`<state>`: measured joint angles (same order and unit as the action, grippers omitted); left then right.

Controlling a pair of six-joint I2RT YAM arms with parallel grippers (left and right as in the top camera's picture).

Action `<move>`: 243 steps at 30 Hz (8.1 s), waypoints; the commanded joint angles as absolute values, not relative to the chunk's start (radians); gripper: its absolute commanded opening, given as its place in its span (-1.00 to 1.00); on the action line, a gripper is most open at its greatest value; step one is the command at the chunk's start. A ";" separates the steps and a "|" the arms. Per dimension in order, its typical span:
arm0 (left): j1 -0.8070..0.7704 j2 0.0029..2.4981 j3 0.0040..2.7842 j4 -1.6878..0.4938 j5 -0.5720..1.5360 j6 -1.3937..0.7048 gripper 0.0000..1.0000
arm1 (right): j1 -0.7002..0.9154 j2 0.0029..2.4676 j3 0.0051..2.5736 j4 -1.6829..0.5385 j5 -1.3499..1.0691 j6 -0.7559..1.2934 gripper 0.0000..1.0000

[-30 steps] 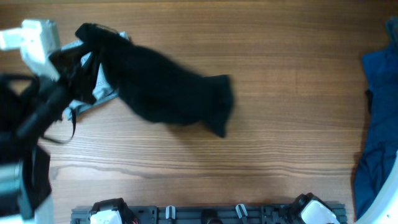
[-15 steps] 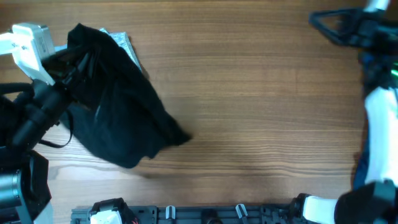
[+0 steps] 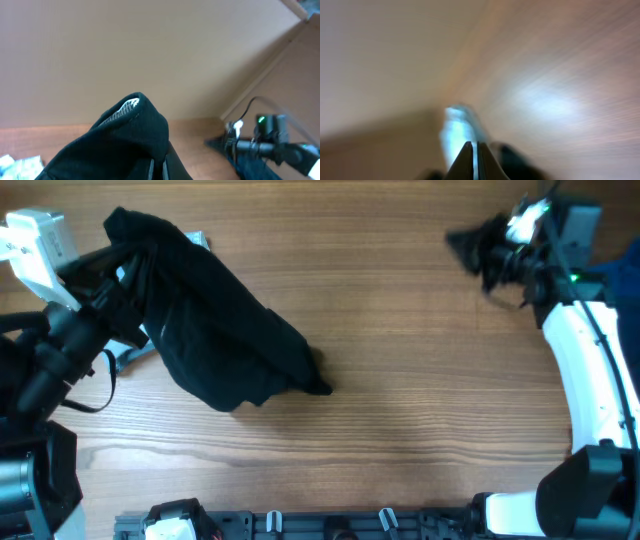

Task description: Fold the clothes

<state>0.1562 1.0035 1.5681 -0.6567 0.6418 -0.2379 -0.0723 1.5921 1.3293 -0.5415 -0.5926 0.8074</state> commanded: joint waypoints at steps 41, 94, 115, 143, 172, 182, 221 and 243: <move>0.159 0.995 1.586 -0.400 0.634 -0.323 -0.92 | 0.483 1.811 1.248 -0.530 -1.086 0.178 0.24; 0.159 1.004 1.637 -0.767 0.328 -0.205 -0.92 | -0.287 1.531 1.024 0.784 -1.048 1.455 -0.92; 0.159 1.014 1.638 -0.801 0.483 -0.213 -0.92 | -0.331 1.063 1.063 -0.317 -0.716 0.437 -0.91; -0.165 1.051 2.147 -1.137 0.212 -0.157 -0.92 | -0.331 1.227 2.449 -1.607 -0.337 0.205 -0.91; -0.559 1.311 2.148 -1.083 -0.421 -0.065 -0.92 | -0.331 1.342 2.644 -1.607 -0.235 0.264 -0.91; -0.183 1.893 2.148 -0.938 0.091 -0.096 -0.92 | -0.267 1.943 2.593 -1.542 -0.361 0.186 -0.91; -0.160 1.921 1.242 -0.904 0.241 -0.067 0.50 | -0.249 1.588 1.828 -1.515 -0.369 0.102 0.78; -0.113 1.822 1.323 -0.869 0.377 -0.057 -0.92 | -0.071 1.721 0.748 -0.614 -0.773 0.123 -0.91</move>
<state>-0.1173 1.8412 1.3060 -0.8566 0.3840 -0.0647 -0.0830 1.7187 0.7448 -0.6075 -0.7940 0.0780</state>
